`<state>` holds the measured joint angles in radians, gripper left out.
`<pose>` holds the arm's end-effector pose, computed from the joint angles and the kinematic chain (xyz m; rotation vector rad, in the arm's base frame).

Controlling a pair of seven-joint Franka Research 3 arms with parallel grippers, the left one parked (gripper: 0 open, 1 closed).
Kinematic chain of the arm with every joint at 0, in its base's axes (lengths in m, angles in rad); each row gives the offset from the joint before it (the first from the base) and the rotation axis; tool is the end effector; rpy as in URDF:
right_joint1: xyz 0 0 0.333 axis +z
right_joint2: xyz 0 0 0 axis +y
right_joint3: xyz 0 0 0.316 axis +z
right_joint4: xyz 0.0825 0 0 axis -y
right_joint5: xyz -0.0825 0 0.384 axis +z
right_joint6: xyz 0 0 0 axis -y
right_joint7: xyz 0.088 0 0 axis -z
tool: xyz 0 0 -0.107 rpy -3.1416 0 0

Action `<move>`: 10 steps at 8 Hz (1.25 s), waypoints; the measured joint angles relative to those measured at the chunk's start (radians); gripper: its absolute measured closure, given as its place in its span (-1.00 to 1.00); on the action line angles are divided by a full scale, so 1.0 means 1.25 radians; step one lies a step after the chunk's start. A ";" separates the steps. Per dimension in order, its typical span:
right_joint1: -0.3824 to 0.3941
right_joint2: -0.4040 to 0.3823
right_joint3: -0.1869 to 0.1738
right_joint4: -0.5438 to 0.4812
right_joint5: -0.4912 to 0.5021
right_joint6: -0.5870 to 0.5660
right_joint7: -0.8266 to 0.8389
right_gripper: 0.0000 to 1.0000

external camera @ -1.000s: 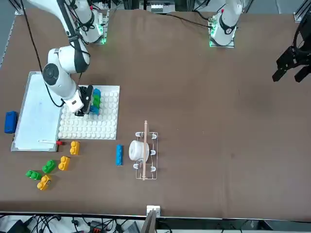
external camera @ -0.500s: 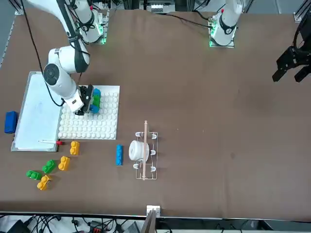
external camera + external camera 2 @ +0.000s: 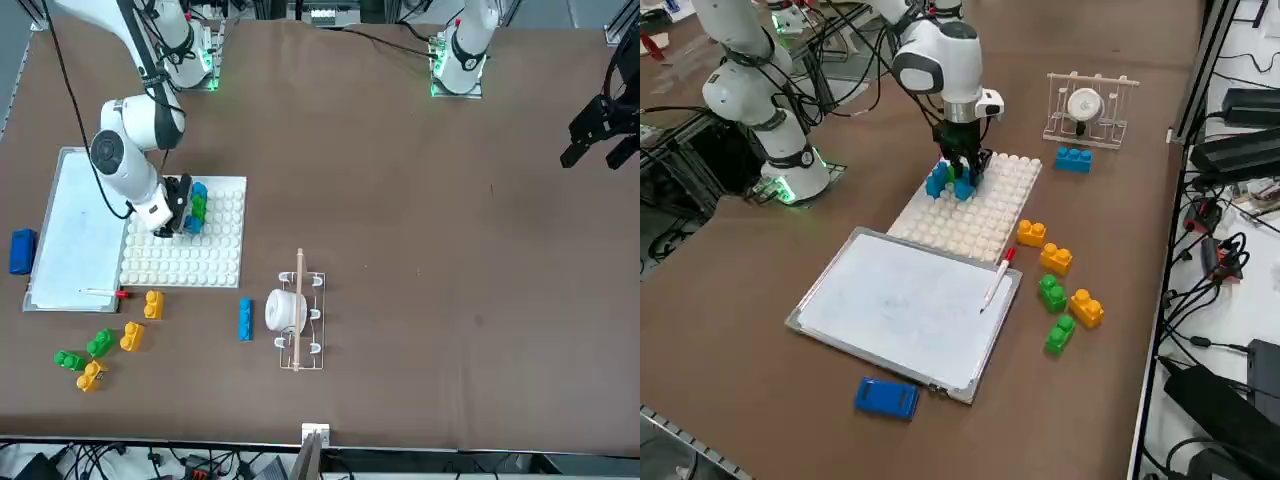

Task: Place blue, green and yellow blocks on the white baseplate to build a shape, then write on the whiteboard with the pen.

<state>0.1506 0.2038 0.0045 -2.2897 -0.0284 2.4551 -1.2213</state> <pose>0.5198 0.0813 0.2591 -2.3997 -2.0185 0.0651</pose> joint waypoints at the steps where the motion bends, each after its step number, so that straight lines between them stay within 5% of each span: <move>1: 0.001 0.000 0.000 -0.002 -0.005 0.004 0.000 0.21; 10: 0.013 0.003 0.003 -0.005 -0.043 0.019 -0.003 0.21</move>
<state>0.1664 0.2075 0.0077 -2.2957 -0.0817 2.4789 -1.2253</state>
